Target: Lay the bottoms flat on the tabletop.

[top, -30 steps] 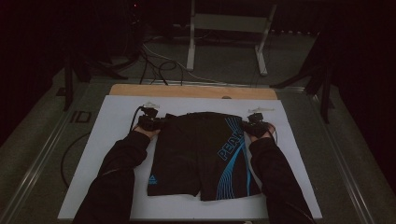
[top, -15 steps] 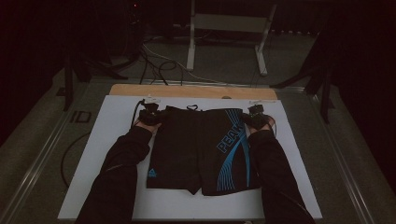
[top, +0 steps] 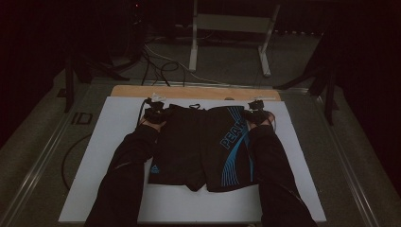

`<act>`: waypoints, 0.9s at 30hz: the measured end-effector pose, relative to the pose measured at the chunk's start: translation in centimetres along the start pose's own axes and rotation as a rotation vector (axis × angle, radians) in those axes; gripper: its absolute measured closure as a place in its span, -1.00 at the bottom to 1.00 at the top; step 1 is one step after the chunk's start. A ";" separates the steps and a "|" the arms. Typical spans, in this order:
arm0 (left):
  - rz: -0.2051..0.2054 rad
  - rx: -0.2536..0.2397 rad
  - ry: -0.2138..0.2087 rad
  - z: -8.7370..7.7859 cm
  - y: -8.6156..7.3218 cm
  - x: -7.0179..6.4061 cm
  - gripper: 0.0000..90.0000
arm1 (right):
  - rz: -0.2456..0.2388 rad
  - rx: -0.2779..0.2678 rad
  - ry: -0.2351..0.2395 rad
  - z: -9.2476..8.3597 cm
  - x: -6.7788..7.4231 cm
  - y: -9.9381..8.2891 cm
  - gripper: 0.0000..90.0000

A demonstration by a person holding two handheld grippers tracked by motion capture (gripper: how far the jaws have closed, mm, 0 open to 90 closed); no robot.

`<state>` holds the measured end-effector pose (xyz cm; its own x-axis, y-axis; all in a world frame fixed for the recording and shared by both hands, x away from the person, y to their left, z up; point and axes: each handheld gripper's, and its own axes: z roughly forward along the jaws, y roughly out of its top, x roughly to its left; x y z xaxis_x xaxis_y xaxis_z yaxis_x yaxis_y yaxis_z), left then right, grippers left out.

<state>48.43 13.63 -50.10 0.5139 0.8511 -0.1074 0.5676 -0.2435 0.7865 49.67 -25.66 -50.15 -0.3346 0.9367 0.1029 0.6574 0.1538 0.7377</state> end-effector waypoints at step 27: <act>0.002 0.063 0.041 1.4 -0.7 -0.3 0.79 | 0.045 0.050 -0.036 1.8 -0.1 -0.6 0.85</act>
<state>48.74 12.95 -51.47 0.4887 0.8688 -0.0801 0.6066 -0.2723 0.7469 50.52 -25.30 -51.80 -0.2800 0.9535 0.1111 0.7045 0.1255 0.6985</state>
